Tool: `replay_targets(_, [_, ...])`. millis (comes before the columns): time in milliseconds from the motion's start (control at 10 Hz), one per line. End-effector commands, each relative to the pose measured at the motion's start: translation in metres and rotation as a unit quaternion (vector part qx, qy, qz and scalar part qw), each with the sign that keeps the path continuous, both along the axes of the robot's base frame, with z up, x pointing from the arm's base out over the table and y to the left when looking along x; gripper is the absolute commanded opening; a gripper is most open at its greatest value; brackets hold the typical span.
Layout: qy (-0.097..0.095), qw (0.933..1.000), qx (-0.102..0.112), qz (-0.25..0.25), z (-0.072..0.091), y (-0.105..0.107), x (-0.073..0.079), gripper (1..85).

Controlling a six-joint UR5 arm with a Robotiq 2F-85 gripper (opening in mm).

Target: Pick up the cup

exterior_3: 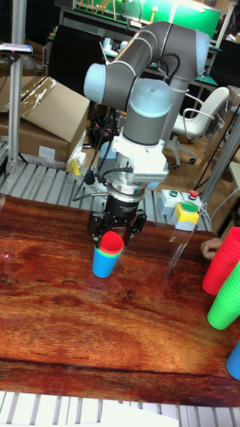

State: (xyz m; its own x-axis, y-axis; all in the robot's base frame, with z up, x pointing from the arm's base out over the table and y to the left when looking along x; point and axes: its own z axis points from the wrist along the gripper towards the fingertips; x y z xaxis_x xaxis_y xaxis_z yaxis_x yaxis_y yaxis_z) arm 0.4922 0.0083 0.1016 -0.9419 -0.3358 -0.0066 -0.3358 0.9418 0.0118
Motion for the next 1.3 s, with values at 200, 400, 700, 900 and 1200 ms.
replay_targets(200, [0.019, 0.9993, -0.017, -0.026, 0.016, -0.003, -0.005, 38.7])
replay_targets(400, [0.024, 0.9990, -0.019, -0.034, 0.021, 0.004, -0.003, 34.0])
replay_targets(700, [0.022, 0.9993, 0.005, -0.028, 0.019, 0.013, -0.002, 50.0])
replay_targets(900, [0.018, 0.9996, 0.012, -0.019, 0.022, 0.013, 0.000, 60.7])
replay_targets(1200, [0.015, 0.9997, 0.013, -0.018, 0.021, 0.012, 0.002, 60.3])
